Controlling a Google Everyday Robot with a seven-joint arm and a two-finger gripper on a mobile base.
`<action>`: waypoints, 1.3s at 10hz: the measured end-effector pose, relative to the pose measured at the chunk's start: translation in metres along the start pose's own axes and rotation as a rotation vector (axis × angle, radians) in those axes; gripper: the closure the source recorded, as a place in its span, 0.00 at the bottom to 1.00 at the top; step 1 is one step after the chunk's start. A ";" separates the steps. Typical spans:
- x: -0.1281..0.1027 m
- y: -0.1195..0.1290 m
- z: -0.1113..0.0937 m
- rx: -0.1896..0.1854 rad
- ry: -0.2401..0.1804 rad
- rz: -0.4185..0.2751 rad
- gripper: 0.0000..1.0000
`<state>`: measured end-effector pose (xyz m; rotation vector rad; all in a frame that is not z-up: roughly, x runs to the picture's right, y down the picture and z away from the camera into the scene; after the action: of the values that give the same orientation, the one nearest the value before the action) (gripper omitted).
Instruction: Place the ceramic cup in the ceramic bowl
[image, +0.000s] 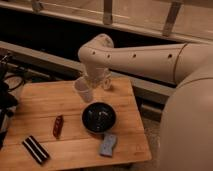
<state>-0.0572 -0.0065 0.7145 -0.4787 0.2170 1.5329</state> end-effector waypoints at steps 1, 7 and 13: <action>0.008 0.001 0.002 -0.008 0.001 -0.024 1.00; 0.041 0.017 0.029 -0.007 0.055 -0.056 1.00; 0.069 -0.010 0.036 -0.013 0.061 -0.005 1.00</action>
<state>-0.0506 0.0714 0.7186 -0.5361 0.2530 1.5169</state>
